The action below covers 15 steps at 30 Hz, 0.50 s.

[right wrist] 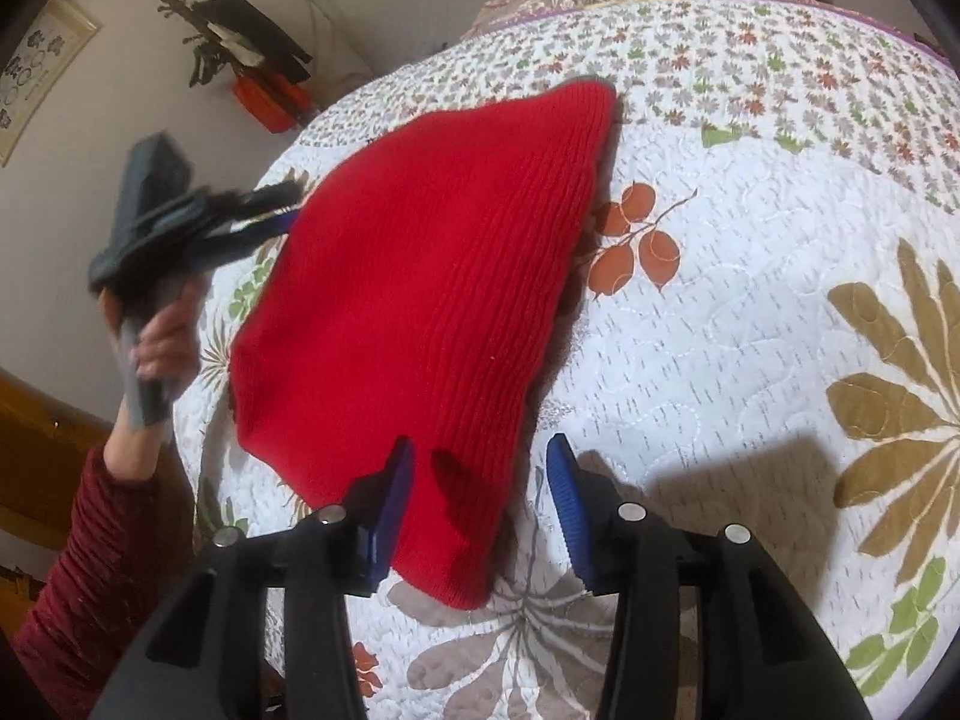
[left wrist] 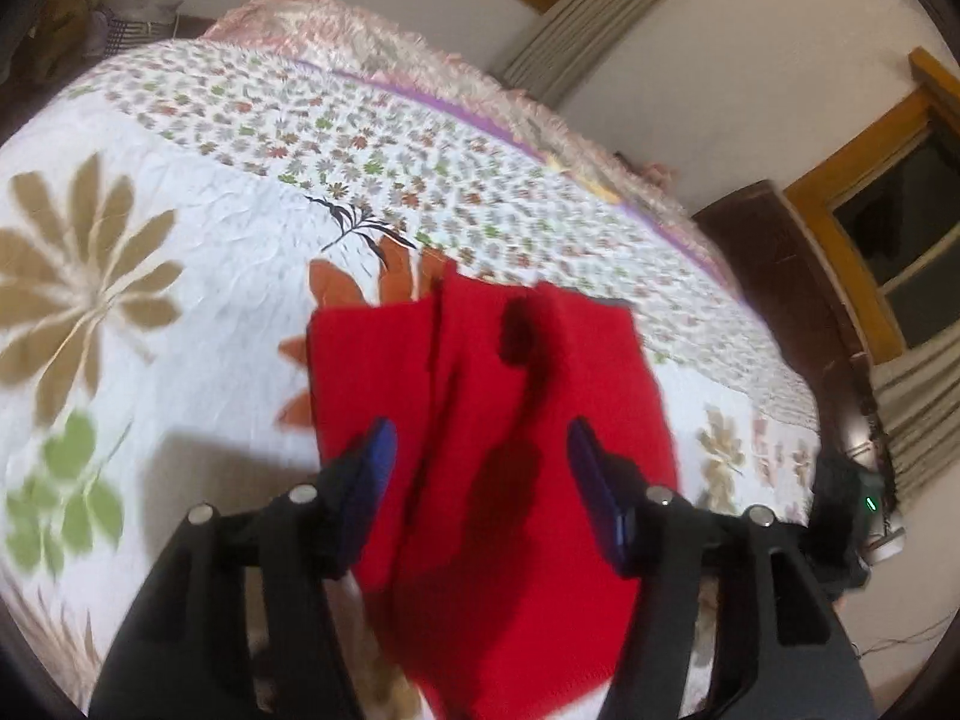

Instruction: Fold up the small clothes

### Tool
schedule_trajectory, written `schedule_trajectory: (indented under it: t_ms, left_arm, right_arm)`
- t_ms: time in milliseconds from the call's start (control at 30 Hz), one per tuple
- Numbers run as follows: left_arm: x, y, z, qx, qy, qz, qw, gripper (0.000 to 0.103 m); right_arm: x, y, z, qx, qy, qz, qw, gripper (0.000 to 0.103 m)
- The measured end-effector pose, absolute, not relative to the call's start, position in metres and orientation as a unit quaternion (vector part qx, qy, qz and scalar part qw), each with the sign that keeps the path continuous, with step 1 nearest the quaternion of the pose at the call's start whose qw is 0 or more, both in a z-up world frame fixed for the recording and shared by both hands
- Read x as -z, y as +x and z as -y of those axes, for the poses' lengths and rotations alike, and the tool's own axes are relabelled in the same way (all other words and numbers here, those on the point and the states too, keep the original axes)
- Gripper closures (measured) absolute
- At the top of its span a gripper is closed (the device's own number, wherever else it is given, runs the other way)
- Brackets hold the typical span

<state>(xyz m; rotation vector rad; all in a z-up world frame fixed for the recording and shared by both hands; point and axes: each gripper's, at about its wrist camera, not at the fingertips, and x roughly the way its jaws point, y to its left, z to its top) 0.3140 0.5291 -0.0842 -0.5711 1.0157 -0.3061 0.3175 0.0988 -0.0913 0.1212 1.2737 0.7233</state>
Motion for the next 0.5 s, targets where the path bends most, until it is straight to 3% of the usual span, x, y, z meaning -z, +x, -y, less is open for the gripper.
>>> schedule_trajectory:
  t_ms: [333,400,467,500]
  left_arm:
    - [0.119,0.357,-0.506,0.167,-0.273,-0.517,0.794,0.05]
    - [0.123,0.357,-0.501,0.165,-0.266,-0.524,0.792,0.056]
    - [0.124,0.358,-0.5,0.178,-0.283,-0.528,0.78,0.082]
    - [0.123,0.357,-0.497,0.184,-0.289,-0.529,0.777,0.087]
  right_arm:
    - [0.11,0.329,-0.093,-0.324,0.07,-0.588,0.738,0.052]
    - [0.111,0.329,-0.094,-0.326,0.07,-0.587,0.738,0.052]
    - [0.11,0.33,-0.094,-0.326,0.073,-0.587,0.737,0.052]
    - [0.11,0.33,-0.093,-0.325,0.074,-0.587,0.737,0.052]
